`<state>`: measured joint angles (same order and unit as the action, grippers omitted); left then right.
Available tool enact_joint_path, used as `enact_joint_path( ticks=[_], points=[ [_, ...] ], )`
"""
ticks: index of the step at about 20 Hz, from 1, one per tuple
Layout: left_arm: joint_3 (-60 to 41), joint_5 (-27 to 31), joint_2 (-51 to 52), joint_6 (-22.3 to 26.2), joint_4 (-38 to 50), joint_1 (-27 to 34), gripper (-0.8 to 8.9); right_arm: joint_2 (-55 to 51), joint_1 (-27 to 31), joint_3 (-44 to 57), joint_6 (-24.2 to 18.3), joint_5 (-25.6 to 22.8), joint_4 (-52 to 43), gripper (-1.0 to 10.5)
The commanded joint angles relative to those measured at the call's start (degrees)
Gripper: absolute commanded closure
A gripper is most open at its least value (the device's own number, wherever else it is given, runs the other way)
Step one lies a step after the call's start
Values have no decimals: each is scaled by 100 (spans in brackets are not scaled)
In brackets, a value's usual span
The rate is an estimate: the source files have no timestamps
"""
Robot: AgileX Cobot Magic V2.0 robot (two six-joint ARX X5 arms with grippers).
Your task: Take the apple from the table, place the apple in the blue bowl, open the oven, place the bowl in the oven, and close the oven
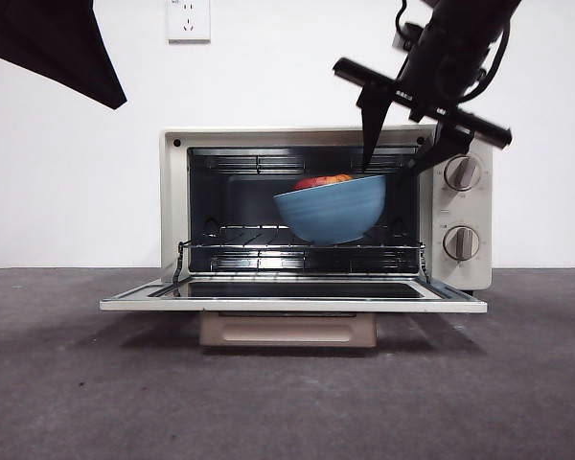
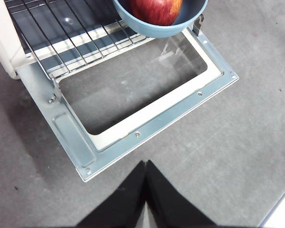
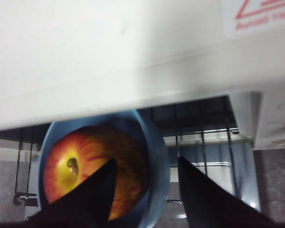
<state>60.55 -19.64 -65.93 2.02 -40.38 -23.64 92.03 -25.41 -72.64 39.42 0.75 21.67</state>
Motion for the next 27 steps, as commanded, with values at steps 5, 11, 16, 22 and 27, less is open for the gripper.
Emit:
enact_joint_path(
  ticks=[5, 11, 16, 22, 27],
  points=[
    [-81, -13, -74, -17, 330, 210, 807, -957, -50, -140, -647, -59, 258, 741],
    [-1016, -765, -407, -649, 1486, 1285, 807, -2389, -164, -140, -1939, -24, 1521, 741],
    [-1093, -1255, -1556, -918, 2111, 1829, 808, -3373, -284, -140, -2396, -17, 2610, 741],
    [-1091, -1255, -2813, -1071, 3018, 1687, 807, -4024, -302, -138, -2487, -13, 3176, 741],
    [-1091, -1403, -3322, -1213, 3541, 1506, 808, -4389, -302, -133, -2476, -15, 3403, 741]
  ],
)
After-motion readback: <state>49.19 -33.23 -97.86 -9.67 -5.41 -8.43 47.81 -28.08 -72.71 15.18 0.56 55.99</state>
